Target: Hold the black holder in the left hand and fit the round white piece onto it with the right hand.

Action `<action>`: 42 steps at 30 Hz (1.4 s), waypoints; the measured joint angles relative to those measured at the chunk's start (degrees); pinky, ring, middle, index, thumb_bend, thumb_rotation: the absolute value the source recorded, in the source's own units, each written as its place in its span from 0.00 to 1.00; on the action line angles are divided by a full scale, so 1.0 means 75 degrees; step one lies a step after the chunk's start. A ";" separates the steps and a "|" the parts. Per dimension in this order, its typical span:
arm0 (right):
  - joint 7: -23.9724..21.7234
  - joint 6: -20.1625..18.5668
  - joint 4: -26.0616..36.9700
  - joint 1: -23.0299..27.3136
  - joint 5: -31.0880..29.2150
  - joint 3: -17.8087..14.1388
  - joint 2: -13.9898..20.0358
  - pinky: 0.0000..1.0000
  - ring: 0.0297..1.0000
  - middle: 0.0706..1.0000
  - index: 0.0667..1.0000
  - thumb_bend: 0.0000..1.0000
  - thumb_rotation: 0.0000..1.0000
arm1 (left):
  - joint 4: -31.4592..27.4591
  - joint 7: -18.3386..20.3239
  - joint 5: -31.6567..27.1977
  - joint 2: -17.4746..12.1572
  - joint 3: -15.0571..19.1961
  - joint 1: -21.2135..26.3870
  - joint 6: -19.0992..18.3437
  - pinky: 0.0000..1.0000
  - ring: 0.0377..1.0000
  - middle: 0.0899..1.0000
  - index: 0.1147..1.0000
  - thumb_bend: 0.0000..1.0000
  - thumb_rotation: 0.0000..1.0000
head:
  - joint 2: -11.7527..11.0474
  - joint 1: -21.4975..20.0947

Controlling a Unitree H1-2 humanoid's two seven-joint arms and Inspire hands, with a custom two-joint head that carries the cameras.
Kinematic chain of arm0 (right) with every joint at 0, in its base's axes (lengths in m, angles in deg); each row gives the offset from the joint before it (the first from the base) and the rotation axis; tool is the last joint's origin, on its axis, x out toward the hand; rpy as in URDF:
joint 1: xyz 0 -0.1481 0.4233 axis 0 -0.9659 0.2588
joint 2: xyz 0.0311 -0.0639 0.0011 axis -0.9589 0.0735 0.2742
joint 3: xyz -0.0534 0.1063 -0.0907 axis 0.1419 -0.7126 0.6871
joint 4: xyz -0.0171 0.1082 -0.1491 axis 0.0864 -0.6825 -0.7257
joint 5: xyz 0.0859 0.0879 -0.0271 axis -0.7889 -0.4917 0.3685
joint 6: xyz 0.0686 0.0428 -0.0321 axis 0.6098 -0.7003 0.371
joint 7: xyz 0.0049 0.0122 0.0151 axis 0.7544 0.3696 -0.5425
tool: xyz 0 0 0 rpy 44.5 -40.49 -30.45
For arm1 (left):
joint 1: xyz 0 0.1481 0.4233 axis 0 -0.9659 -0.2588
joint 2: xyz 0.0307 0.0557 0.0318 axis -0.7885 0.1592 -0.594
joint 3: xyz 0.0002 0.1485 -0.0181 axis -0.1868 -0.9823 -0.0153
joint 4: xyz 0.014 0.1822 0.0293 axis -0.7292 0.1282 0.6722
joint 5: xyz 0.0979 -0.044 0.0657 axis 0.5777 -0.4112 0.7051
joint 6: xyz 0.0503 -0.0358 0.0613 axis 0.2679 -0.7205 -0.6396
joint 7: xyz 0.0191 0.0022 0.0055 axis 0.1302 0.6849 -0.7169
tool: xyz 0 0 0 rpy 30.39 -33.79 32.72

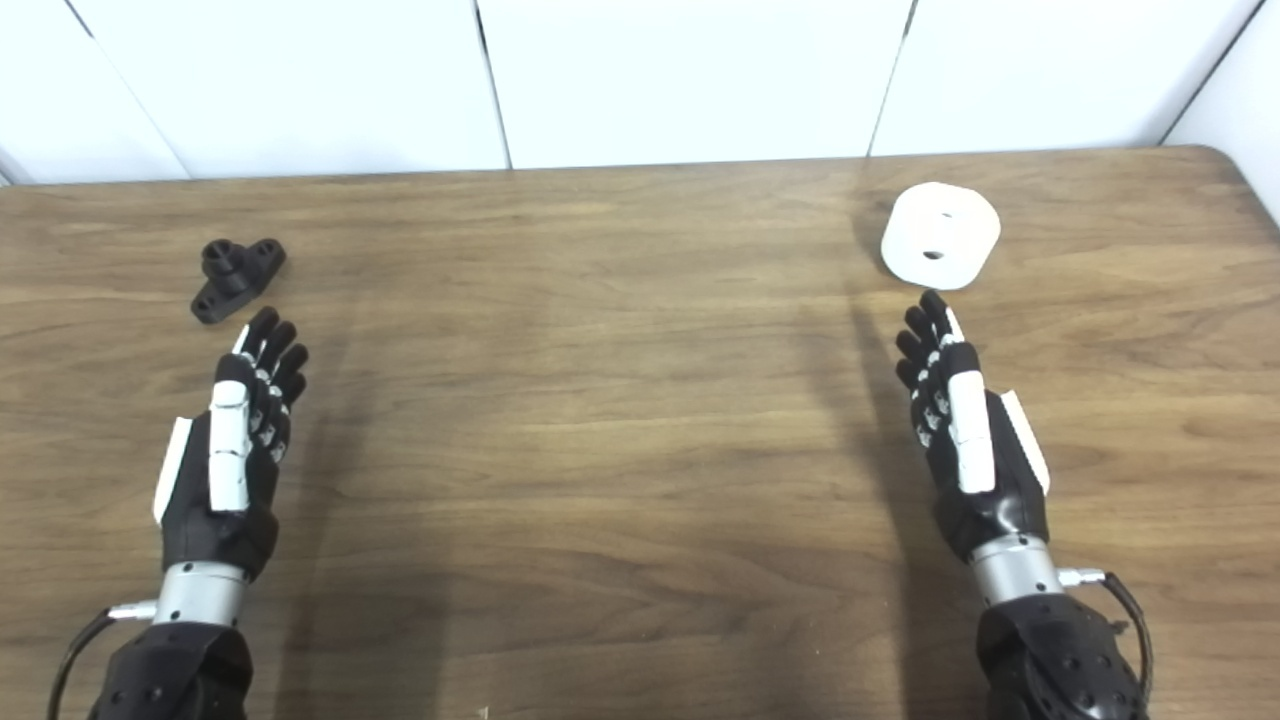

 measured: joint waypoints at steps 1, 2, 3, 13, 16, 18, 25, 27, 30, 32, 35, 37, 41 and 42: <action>-0.0003 0.0028 -0.0028 -0.0001 0.0000 0.0004 0.0000 1.00 0.98 0.99 0.99 0.56 1.00 | 0.0029 -0.0001 0.0009 0.0001 -0.0009 -0.0001 0.0039 0.99 0.97 0.97 0.98 0.50 1.00 | 0.0000 0.0000; -0.0006 0.0087 -0.0057 -0.0001 0.0000 0.0007 0.0000 1.00 0.98 0.99 0.99 0.56 1.00 | 0.0046 0.0000 0.0014 0.0001 -0.0016 -0.0001 0.0063 0.99 0.97 0.97 0.98 0.49 1.00 | -0.0047 0.0000; -0.0007 0.0140 -0.0068 -0.0001 -0.0001 0.0008 0.0000 1.00 0.98 0.98 0.99 0.56 1.00 | 0.0063 0.0000 0.0014 0.0001 -0.0019 -0.0001 0.0099 0.99 0.97 0.97 0.98 0.50 0.99 | -0.0047 0.0000; -0.0013 0.0377 -0.0222 0.0000 0.0020 0.0052 0.0000 1.00 0.96 0.97 0.99 0.56 1.00 | 0.0182 -0.0001 0.0005 0.0002 -0.0022 -0.0001 0.0366 0.98 0.96 0.97 0.97 0.50 0.98 | -0.0106 -0.0035; -0.0018 0.0454 -0.0306 -0.0001 0.0010 0.0051 0.0001 1.00 0.96 0.97 0.99 0.56 1.00 | 0.0182 -0.0001 0.0006 0.0002 -0.0026 -0.0003 0.0366 0.98 0.96 0.97 0.98 0.51 0.98 | -0.0153 0.0012; -0.0022 0.0516 -0.0316 -0.0002 0.0011 0.0051 0.0002 1.00 0.96 0.97 0.99 0.56 1.00 | 0.0183 -0.0003 0.0016 0.0004 -0.0043 -0.0005 0.0373 0.98 0.95 0.96 0.97 0.50 0.98 | -0.0444 0.0152; -0.0117 0.0811 -0.0611 -0.0019 0.0017 0.0046 0.0030 1.00 0.98 0.98 0.99 0.57 1.00 | 0.0570 -0.0068 0.0354 0.0035 -0.0205 -0.0007 0.0900 0.94 0.93 0.95 0.95 0.48 1.00 | -0.0961 0.0902; -0.0172 0.0969 -0.0714 -0.0020 0.0012 0.0029 0.0047 1.00 0.99 0.99 1.00 0.57 1.00 | 0.0681 -0.0094 0.0453 0.0073 -0.0270 -0.0012 0.1010 0.94 0.93 0.95 0.95 0.47 1.00 | -0.1253 0.1299; -0.0345 0.1404 -0.1009 -0.0009 -0.0049 -0.0015 0.0074 1.00 0.99 0.99 1.00 0.56 1.00 | 0.0905 -0.0166 0.0534 0.0124 -0.0379 -0.0032 0.1273 0.94 0.93 0.94 0.94 0.46 0.99 | -0.1442 0.1500; -0.0447 0.1657 -0.1201 0.0013 -0.0160 -0.0034 0.0114 1.00 1.00 0.99 1.00 0.56 1.00 | 0.1102 -0.0293 0.0612 0.0162 -0.0480 -0.0034 0.1554 0.95 0.94 0.94 0.95 0.45 0.99 | -0.1629 0.1711; -0.0568 0.1826 -0.1384 0.0019 -0.0241 -0.0035 0.0447 1.00 1.00 1.00 1.00 0.57 1.00 | 0.1364 -0.0356 0.0641 0.0199 -0.0612 -0.0047 0.1699 0.98 0.96 0.96 0.97 0.45 0.99 | -0.1828 0.1887; -0.0575 0.1935 -0.1507 0.0021 -0.0294 -0.0087 0.0639 1.00 1.00 1.00 1.00 0.57 1.00 | 0.1417 -0.0369 0.0641 0.0206 -0.0672 -0.0048 0.1795 1.00 0.98 0.97 0.97 0.46 0.99 | -0.2062 0.2027; -0.0572 0.2049 -0.1628 0.0077 -0.0323 -0.0092 0.0728 1.00 1.00 1.00 1.00 0.55 1.00 | 0.1506 -0.0376 0.0641 0.0205 -0.0762 -0.0034 0.1907 1.00 0.99 0.98 0.97 0.43 0.99 | -0.2180 0.2063; -0.0571 0.2075 -0.1647 0.0084 -0.0326 -0.0090 0.0740 1.00 1.00 1.00 1.00 0.54 1.00 | 0.1507 -0.0380 0.0641 0.0208 -0.0778 -0.0035 0.1932 1.00 0.99 0.98 0.97 0.44 0.99 | -0.2203 0.2063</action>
